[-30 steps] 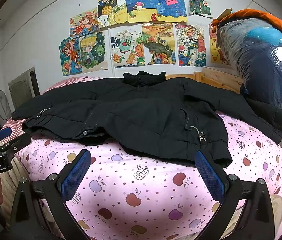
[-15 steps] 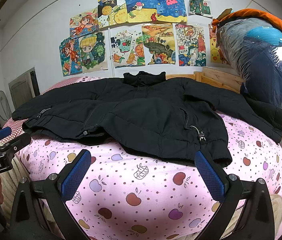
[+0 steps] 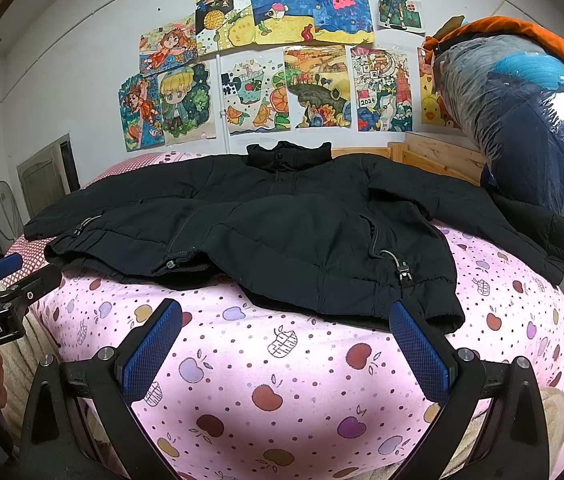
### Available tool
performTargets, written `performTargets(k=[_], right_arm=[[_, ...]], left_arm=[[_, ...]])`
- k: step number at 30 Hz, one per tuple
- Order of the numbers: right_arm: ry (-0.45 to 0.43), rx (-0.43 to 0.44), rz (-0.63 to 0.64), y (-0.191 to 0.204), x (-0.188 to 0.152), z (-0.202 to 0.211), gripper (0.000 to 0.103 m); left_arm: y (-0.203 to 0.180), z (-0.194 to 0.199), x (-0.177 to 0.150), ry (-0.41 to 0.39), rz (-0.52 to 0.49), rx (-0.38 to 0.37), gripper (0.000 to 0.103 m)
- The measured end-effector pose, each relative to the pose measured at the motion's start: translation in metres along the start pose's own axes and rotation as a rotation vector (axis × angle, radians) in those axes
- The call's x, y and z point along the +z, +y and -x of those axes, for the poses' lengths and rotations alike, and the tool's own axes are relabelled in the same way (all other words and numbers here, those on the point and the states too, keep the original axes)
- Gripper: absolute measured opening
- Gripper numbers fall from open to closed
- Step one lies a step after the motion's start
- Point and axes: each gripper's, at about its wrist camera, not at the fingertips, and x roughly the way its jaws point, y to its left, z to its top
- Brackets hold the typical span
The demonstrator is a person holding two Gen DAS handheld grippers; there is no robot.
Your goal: Fold large clothes
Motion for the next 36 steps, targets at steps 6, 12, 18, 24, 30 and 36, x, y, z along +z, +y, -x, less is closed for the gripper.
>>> performTargets(k=[6, 12, 18, 24, 30, 36], right_arm=[[0.003, 0.000, -0.002, -0.001, -0.002, 0.003, 0.102], [0.003, 0.000, -0.002, -0.002, -0.002, 0.002, 0.102], [0.013, -0.001, -0.010, -0.003, -0.002, 0.004, 0.102], [0.041, -0.034, -0.023, -0.005, 0.000, -0.001, 0.102], [0.102, -0.054, -0.026, -0.004, 0.015, -0.015, 0.102], [0.116, -0.180, 0.041, -0.006, 0.032, -0.019, 0.102]], left_arm=[[0.000, 0.000, 0.000, -0.001, -0.001, 0.000, 0.103], [0.001, 0.004, 0.000, 0.000, -0.001, -0.001, 0.103], [0.002, 0.008, -0.002, 0.003, -0.003, 0.001, 0.103], [0.005, 0.004, 0.008, 0.039, -0.014, -0.004, 0.103], [0.012, -0.016, 0.029, 0.069, -0.031, -0.076, 0.103], [0.005, -0.042, 0.066, 0.041, -0.112, -0.141, 0.103]])
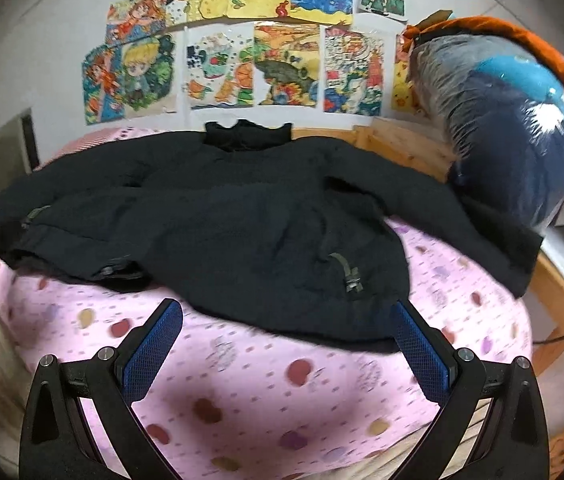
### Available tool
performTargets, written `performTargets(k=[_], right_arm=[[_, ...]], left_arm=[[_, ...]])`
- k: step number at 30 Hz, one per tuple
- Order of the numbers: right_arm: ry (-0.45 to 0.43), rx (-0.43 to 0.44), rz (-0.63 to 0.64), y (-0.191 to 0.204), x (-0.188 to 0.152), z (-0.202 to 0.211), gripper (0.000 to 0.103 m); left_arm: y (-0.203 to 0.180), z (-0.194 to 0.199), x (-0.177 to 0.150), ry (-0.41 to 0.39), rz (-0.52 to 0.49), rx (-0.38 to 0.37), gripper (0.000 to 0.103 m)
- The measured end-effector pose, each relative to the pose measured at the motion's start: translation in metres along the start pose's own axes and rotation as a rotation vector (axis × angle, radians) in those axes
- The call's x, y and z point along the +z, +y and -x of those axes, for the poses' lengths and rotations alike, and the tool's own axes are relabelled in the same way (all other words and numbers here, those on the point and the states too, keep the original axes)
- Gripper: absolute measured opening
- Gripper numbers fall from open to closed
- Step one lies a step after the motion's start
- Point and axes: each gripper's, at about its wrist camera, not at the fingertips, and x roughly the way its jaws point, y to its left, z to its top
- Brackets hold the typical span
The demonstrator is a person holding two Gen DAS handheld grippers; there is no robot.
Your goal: Fold large clothes
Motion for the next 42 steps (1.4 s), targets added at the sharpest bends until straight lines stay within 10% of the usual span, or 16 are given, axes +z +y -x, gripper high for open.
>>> performTargets(k=[17, 29, 42], right_arm=[[0.043, -0.182, -0.017, -0.044, 0.039, -0.067, 0.102], [-0.164, -0.472, -0.137, -0.171, 0.034, -0.061, 0.102], [-0.087, -0.438, -0.253, -0.253, 0.013, -0.097, 0.102]], left_arm=[[-0.049, -0.124, 0.116, 0.060, -0.224, -0.037, 0.103], [-0.125, -0.233, 0.144, 0.073, -0.291, -0.032, 0.103], [-0.173, -0.338, 0.148, 0.169, -0.323, -0.074, 0.103]])
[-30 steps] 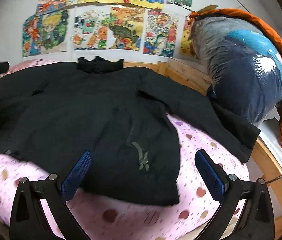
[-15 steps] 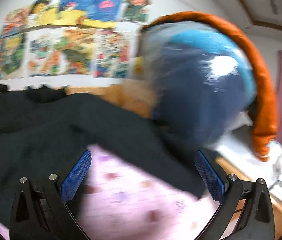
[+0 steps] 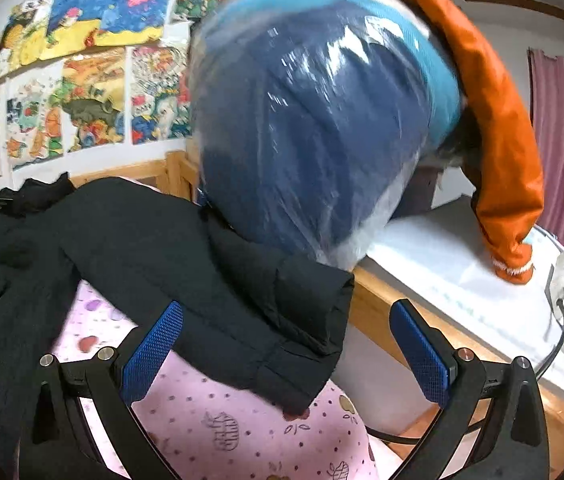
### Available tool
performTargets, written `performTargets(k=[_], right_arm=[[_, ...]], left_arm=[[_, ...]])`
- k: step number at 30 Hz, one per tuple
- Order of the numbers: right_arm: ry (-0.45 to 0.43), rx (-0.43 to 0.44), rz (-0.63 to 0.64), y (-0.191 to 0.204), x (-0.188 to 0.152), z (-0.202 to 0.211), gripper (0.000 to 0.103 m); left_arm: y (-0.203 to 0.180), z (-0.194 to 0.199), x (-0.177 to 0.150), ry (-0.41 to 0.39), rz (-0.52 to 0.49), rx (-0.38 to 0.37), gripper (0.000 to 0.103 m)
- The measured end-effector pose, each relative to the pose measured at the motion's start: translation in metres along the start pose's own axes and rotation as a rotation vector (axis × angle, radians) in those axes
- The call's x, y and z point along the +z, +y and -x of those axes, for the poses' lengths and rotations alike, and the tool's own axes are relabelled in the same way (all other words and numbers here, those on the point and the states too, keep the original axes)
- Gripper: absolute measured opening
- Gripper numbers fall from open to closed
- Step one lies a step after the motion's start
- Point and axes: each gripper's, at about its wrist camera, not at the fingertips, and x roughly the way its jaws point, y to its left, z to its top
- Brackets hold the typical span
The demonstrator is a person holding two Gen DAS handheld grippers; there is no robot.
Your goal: Fold large clothes
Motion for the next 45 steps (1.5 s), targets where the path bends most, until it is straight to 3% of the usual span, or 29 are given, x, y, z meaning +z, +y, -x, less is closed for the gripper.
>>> performTargets(k=[3, 6, 9, 11, 15, 20, 24, 27, 28, 29, 31, 34, 36, 38, 41, 45], right_arm=[[0.052, -0.016, 0.010, 0.002, -0.008, -0.020, 0.102], [0.050, 0.081, -0.028, 0.003, -0.011, -0.026, 0.102], [0.049, 0.119, -0.037, 0.008, -0.012, -0.031, 0.098], [0.071, 0.146, -0.050, 0.012, -0.014, -0.035, 0.079], [0.097, 0.134, -0.099, 0.014, -0.017, -0.037, 0.062], [0.115, 0.128, -0.182, 0.000, -0.024, -0.037, 0.014], [0.105, 0.129, -0.191, -0.002, -0.024, -0.031, 0.012], [0.098, 0.070, -0.136, 0.003, -0.022, -0.023, 0.013], [0.095, 0.050, -0.122, 0.004, -0.021, -0.021, 0.021], [0.098, 0.021, -0.109, 0.005, -0.019, -0.020, 0.045], [0.102, 0.023, -0.108, -0.001, -0.020, -0.023, 0.071], [0.107, 0.086, -0.120, -0.011, -0.015, -0.040, 0.070], [0.119, 0.128, -0.130, -0.017, -0.014, -0.054, 0.066], [0.148, 0.179, -0.157, -0.020, -0.014, -0.064, 0.033], [0.171, 0.235, -0.202, -0.017, -0.011, -0.056, 0.006], [0.118, 0.346, -0.176, 0.005, 0.016, -0.012, 0.005]], left_arm=[[-0.001, -0.022, 0.000, 0.040, 0.032, -0.056, 0.103], [-0.006, -0.042, -0.010, 0.095, 0.061, -0.158, 0.103], [-0.015, -0.055, -0.026, 0.131, 0.060, -0.197, 0.103], [-0.025, -0.068, -0.037, 0.172, 0.035, -0.206, 0.103], [-0.030, -0.081, -0.049, 0.208, 0.048, -0.233, 0.103], [-0.027, -0.078, -0.052, 0.205, 0.074, -0.252, 0.103], [-0.024, -0.075, -0.050, 0.199, 0.083, -0.246, 0.103], [-0.020, -0.074, -0.049, 0.195, 0.096, -0.241, 0.103], [-0.018, -0.074, -0.049, 0.195, 0.099, -0.242, 0.103], [-0.017, -0.074, -0.049, 0.195, 0.105, -0.242, 0.103], [-0.015, -0.074, -0.049, 0.195, 0.111, -0.245, 0.103], [-0.011, -0.076, -0.047, 0.196, 0.117, -0.246, 0.103], [-0.009, -0.074, -0.047, 0.197, 0.124, -0.247, 0.103], [-0.004, -0.070, -0.044, 0.189, 0.138, -0.249, 0.103], [0.011, -0.054, -0.037, 0.159, 0.182, -0.286, 0.103], [0.038, -0.011, -0.025, 0.084, 0.227, -0.353, 0.102]])
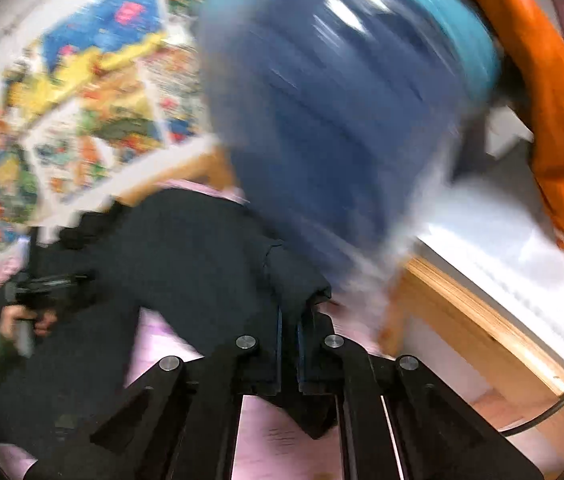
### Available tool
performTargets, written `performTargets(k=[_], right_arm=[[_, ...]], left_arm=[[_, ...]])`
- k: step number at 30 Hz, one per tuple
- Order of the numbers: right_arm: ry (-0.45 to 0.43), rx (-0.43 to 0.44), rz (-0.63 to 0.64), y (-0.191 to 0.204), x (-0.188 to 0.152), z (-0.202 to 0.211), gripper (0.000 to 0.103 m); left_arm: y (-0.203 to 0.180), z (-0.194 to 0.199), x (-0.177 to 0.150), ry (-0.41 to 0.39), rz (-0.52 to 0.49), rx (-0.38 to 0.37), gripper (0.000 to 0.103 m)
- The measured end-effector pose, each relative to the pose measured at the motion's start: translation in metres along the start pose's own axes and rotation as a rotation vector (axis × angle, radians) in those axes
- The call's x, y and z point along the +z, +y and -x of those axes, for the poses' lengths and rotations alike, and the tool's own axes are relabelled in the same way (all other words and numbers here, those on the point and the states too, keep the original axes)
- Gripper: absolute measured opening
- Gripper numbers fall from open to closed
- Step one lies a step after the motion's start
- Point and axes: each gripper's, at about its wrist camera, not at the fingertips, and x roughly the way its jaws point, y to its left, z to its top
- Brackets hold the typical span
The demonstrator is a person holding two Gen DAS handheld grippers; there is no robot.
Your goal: Fold large clothes
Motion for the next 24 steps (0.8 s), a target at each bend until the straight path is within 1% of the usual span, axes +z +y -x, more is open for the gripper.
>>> performTargets(k=[3, 4, 5, 7, 8, 9, 10, 13, 16, 18, 21, 22, 24], right_arm=[[-0.038, 0.137, 0.070, 0.051, 0.027, 0.028, 0.005], [-0.050, 0.200, 0.102, 0.075, 0.038, 0.037, 0.005], [-0.058, 0.249, 0.128, 0.092, 0.046, 0.043, 0.005], [-0.071, 0.369, 0.189, 0.139, 0.066, 0.051, 0.005], [-0.071, 0.432, 0.215, 0.162, 0.075, 0.055, 0.005], [-0.069, 0.477, 0.234, 0.178, 0.079, 0.057, 0.005], [-0.058, 0.550, 0.265, 0.208, 0.088, 0.056, 0.005], [-0.010, 0.700, 0.349, 0.282, 0.098, 0.047, 0.005], [0.058, 0.789, 0.434, 0.351, 0.090, 0.028, 0.005], [0.115, 0.832, 0.474, 0.392, 0.077, 0.014, 0.005], [0.203, 0.871, 0.512, 0.433, 0.056, -0.010, 0.005], [0.225, 0.873, 0.529, 0.445, 0.048, -0.015, 0.005], [0.268, 0.870, 0.551, 0.460, 0.035, -0.028, 0.005]], left_arm=[[0.003, 0.039, 0.001, -0.029, -0.006, -0.059, 0.102], [0.005, 0.051, -0.001, -0.031, -0.002, -0.072, 0.102], [0.010, 0.067, -0.006, -0.034, 0.006, -0.090, 0.102], [0.020, 0.089, -0.017, -0.031, 0.016, -0.112, 0.102], [0.027, 0.100, -0.023, -0.027, 0.019, -0.119, 0.102], [0.033, 0.112, -0.029, -0.026, 0.022, -0.121, 0.102], [0.042, 0.123, -0.034, -0.025, 0.024, -0.122, 0.102], [0.063, 0.150, -0.054, -0.010, 0.038, -0.091, 0.102], [0.087, 0.173, -0.074, 0.013, 0.063, -0.079, 0.102], [0.102, 0.183, -0.083, 0.002, 0.097, -0.101, 0.102], [0.117, 0.199, -0.093, -0.104, 0.115, -0.155, 0.103], [0.122, 0.202, -0.094, -0.145, 0.116, -0.179, 0.103], [0.128, 0.203, -0.095, -0.190, 0.122, -0.213, 0.103]])
